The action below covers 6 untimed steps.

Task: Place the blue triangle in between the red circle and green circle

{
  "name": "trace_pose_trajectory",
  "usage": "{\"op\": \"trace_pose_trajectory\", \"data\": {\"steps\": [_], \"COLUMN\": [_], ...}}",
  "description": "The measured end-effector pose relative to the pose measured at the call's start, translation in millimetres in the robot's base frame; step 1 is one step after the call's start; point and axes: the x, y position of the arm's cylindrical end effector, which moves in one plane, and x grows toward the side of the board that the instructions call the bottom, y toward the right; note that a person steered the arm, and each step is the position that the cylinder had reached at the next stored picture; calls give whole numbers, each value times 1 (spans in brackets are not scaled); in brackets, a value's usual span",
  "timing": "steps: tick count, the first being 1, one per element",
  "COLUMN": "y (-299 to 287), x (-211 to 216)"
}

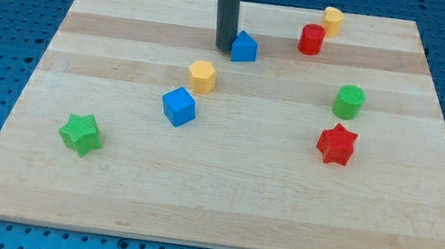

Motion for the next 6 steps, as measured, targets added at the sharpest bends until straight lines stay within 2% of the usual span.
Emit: {"op": "trace_pose_trajectory", "data": {"steps": [4,5,6], "y": [118,127,110], "x": [21,22,7]}}
